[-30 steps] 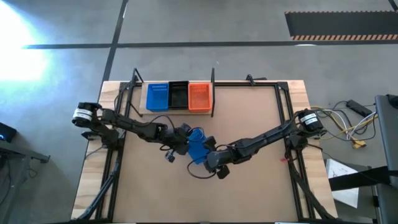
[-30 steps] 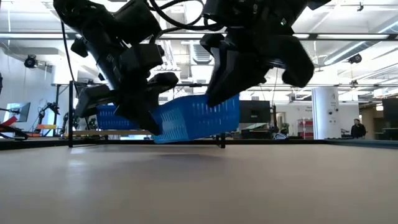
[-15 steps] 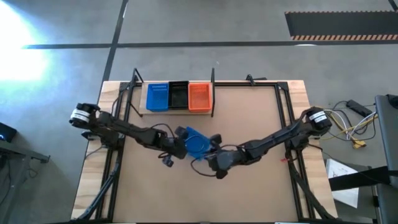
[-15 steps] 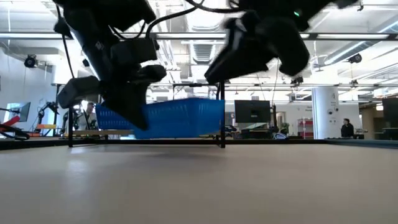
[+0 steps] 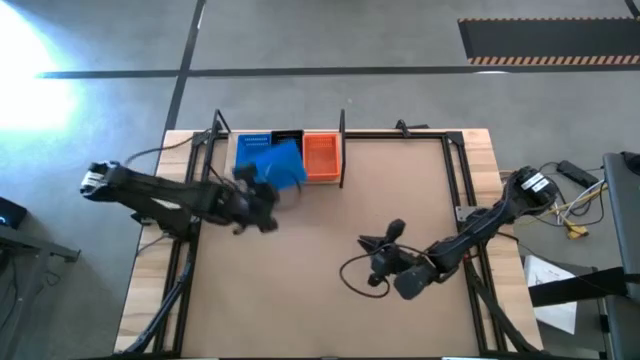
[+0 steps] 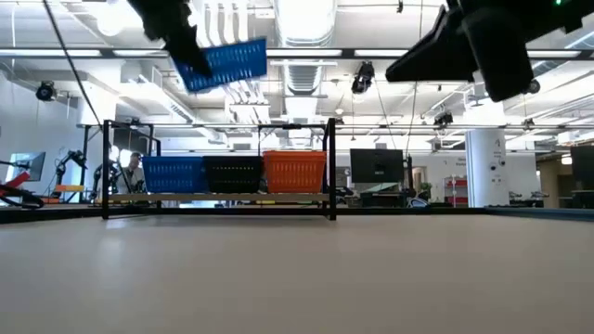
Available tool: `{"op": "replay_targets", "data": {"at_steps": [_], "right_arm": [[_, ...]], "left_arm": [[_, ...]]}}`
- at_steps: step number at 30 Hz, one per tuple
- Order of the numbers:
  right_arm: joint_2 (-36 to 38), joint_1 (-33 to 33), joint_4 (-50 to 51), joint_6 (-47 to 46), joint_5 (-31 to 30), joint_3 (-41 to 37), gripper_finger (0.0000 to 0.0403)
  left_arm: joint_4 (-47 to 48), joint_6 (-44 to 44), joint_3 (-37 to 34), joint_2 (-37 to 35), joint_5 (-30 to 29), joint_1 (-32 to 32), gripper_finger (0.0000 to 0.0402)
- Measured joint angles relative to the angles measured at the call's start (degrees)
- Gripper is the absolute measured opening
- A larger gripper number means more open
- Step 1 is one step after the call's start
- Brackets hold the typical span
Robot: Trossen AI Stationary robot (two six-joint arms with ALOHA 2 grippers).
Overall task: Stack baskets on shelf by color
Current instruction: Stack the blue basket on top of the other blue baskets on the shelf
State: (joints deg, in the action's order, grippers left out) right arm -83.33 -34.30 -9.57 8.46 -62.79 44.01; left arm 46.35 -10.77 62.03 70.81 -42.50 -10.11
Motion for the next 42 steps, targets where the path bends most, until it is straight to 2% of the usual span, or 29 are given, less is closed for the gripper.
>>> {"op": "replay_targets", "data": {"at_steps": [3, 9, 12, 18, 22, 32, 36, 42], "right_arm": [[0.6, -0.1, -0.4, -1.1, -0.3, -0.3, 0.0044], [-0.4, 0.1, 0.1, 0.2, -0.3, -0.6, 0.0043], [-0.9, 0.2, 0.5, 2.3, -0.3, -1.2, 0.0043], [-0.4, 0.2, 3.2, 3.0, -1.8, -3.0, 0.0043], [-0.4, 0.2, 4.3, -0.8, -3.6, -6.0, 0.0043], [-0.4, -0.1, 4.6, -13.1, -6.5, -13.8, 0.0043], [-0.4, -0.1, 4.6, -15.0, -6.4, -14.1, 0.0043], [-0.3, -0.1, 4.5, -14.7, -6.4, -13.6, 0.0043]], "left_arm": [[0.3, -3.2, 2.0, -4.6, 1.6, 5.6, 0.0001], [0.3, -9.3, 0.5, -9.2, 17.6, 20.9, 0.0001], [0.3, -15.9, 0.6, -9.8, 23.8, 26.5, 0.0001], [2.8, -28.2, 3.2, -7.3, 24.7, 31.7, 0.0001], [5.5, -31.8, 5.9, -2.5, 24.0, 34.1, 0.0001], [14.4, -30.7, 14.0, 11.1, 22.2, 37.1, 0.0001], [18.5, -30.9, 14.8, 13.4, 22.4, 39.1, 0.0001], [18.7, -33.5, 13.8, 13.5, 24.5, 41.4, 0.0001]]}}
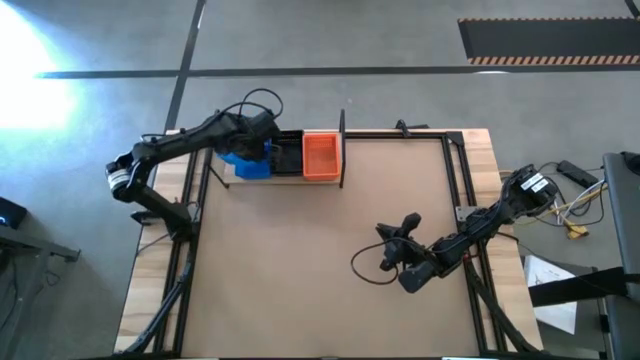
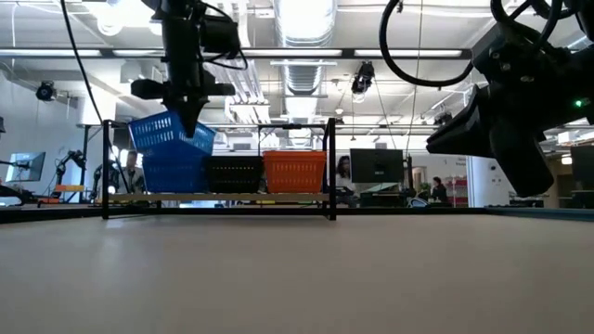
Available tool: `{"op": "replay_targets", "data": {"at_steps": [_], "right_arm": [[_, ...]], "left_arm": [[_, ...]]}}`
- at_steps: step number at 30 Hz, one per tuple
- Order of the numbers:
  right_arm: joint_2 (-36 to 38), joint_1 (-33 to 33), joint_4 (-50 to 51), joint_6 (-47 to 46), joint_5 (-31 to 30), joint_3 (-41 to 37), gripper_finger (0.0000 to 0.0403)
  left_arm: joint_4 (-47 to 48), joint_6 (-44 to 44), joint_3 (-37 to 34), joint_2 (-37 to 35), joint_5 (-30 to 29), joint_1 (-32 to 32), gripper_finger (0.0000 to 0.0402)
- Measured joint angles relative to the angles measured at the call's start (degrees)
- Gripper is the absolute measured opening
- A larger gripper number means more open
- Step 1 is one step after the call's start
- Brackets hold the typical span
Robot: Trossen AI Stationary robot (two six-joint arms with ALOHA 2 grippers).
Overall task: Stack baskets on shelf by color
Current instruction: Stack the blue basket on top of the other blue baskets on the shelf, then return to Home Position
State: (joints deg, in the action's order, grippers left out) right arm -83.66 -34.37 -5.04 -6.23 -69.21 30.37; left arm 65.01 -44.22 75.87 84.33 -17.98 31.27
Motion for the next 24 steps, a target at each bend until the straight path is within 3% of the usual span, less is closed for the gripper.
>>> {"op": "replay_targets", "data": {"at_steps": [7, 24], "right_arm": [[0.0, 0.0, 0.0, -0.4, 0.1, 0.0, 0.0043], [0.0, 0.0, 0.0, -0.4, 0.2, 0.0, 0.0043]], "left_arm": [[0.0, -0.2, -0.2, 0.0, 2.4, 1.0, 0.0023], [-7.5, 5.3, 1.4, 0.0, 4.4, 1.6, 0.0155]]}}
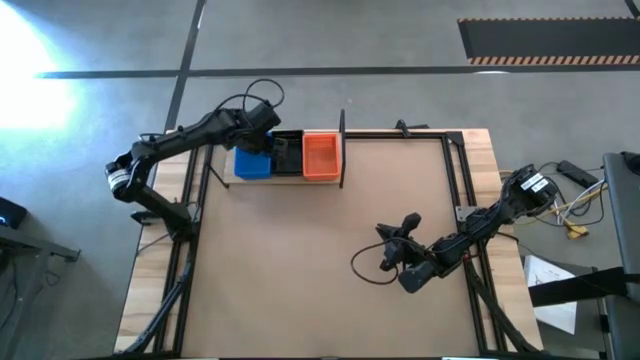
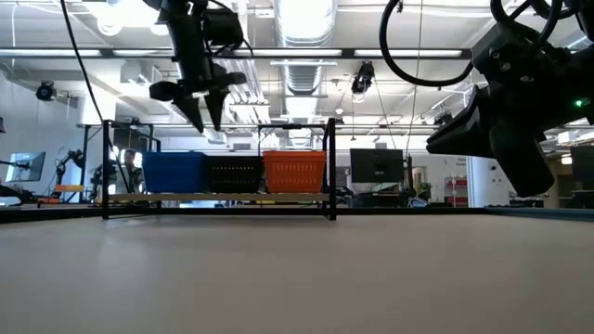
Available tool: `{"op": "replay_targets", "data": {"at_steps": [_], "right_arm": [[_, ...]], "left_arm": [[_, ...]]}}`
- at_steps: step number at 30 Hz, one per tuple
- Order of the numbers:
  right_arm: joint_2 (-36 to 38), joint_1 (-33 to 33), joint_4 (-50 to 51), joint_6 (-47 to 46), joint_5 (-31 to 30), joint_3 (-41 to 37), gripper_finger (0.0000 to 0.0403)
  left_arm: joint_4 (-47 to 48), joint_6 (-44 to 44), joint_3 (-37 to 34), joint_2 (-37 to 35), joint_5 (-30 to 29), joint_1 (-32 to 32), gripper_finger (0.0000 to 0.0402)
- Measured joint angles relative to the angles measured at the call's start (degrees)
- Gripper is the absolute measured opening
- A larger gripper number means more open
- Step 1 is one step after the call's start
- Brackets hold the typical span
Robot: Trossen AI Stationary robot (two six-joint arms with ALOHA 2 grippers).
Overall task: Stack baskets on shelf by color
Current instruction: Return to Home Position
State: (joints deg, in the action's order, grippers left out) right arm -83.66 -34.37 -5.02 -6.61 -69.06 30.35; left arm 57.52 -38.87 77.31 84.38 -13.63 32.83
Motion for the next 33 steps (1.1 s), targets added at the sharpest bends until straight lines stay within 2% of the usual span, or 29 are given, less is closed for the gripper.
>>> {"op": "replay_targets", "data": {"at_steps": [8, 10, 13, 17, 22, 24, 26, 28, 30, 33], "right_arm": [[0.0, 0.0, 0.0, -1.8, 0.1, -0.4, 0.0043], [0.0, 0.0, 0.0, -3.3, 0.6, -0.9, 0.0043], [0.0, 0.0, 0.0, -7.1, 2.0, -2.2, 0.0043], [-0.2, 0.0, 0.0, -14.1, 2.2, -4.1, 0.0043], [-0.8, 0.0, -0.3, -21.4, 3.1, -5.6, 0.0043], [-0.7, 0.3, -0.4, -22.3, 6.4, -5.8, 0.0043], [-0.3, 1.2, -2.0, -20.3, 10.9, -5.9, 0.0041], [0.5, 3.1, -7.7, -14.1, 15.4, -6.6, 0.0034], [1.5, 6.3, -16.5, -4.7, 22.0, -8.2, 0.0025], [5.7, 14.5, -28.8, 5.9, 37.9, -12.7, 0.0012]], "left_arm": [[0.5, 22.8, 5.4, -2.2, 12.9, -1.6, 0.0169], [0.1, 26.4, 5.0, -3.7, 12.9, -4.6, 0.0168], [-3.8, 28.7, 0.7, -6.7, 8.3, -10.9, 0.0168], [-22.7, 24.8, -11.4, -10.7, 4.1, -20.4, 0.0168], [-64.3, 20.3, -31.4, -12.2, 3.5, -33.9, 0.0168], [-80.8, 20.3, -37.9, -11.3, 1.0, -37.9, 0.0168], [-92.0, 20.3, -43.5, -10.6, -2.5, -40.5, 0.0168], [-98.4, 20.3, -47.4, -10.5, -5.5, -41.3, 0.0168], [-100.5, 20.1, -50.5, -11.4, -6.9, -40.8, 0.0168], [-100.7, 19.8, -52.9, -13.6, -8.0, -39.5, 0.0168]]}}
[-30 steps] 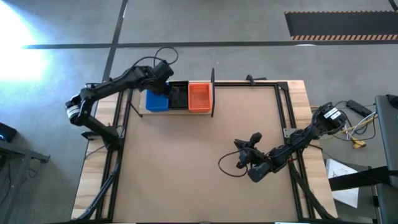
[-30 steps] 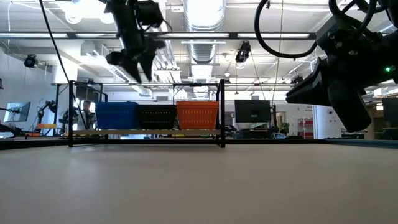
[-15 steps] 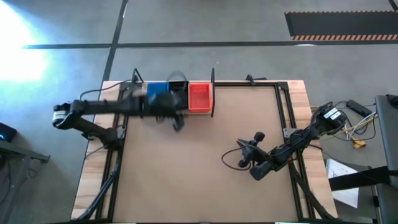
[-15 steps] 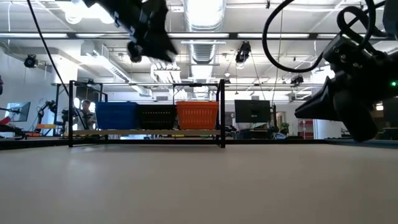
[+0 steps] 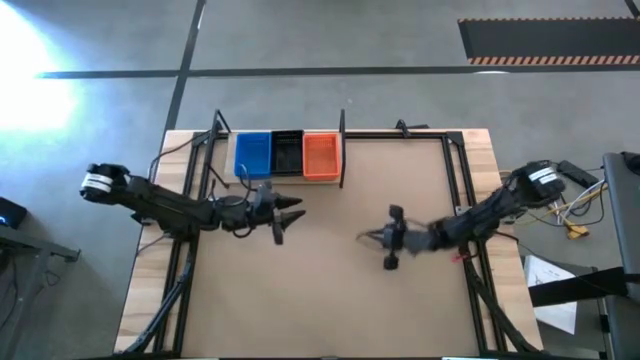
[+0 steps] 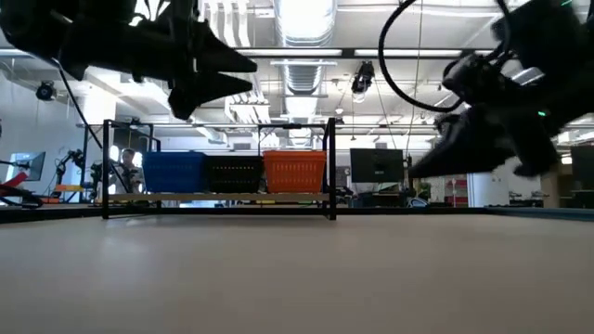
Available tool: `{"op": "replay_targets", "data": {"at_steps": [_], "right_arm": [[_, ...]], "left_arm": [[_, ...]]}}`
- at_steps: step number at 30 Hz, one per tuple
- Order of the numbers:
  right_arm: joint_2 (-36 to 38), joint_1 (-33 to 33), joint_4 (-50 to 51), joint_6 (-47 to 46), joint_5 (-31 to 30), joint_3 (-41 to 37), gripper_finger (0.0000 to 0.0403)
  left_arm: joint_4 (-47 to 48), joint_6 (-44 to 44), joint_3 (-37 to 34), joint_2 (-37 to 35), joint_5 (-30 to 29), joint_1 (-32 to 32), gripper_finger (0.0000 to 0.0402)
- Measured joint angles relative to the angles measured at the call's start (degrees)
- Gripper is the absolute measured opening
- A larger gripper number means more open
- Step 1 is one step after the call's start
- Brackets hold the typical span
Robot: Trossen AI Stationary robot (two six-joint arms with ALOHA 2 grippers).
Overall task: Stack baskets on shelf by color
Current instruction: Return to Home Position
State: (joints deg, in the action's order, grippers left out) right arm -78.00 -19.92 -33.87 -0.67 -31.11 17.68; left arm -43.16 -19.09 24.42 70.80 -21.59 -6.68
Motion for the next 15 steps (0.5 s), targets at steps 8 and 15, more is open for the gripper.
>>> {"op": "replay_targets", "data": {"at_steps": [8, 15], "right_arm": [[24.0, 29.5, -7.8, -3.4, 35.6, -12.0, 0.0009], [42.2, 45.9, -6.9, -14.1, 60.6, -16.9, 0.0008]], "left_arm": [[0.2, 1.8, -2.5, -5.2, -0.2, 1.6, 0.0168], [0.3, 1.8, -5.0, -10.2, -1.0, 4.0, 0.0168]]}}
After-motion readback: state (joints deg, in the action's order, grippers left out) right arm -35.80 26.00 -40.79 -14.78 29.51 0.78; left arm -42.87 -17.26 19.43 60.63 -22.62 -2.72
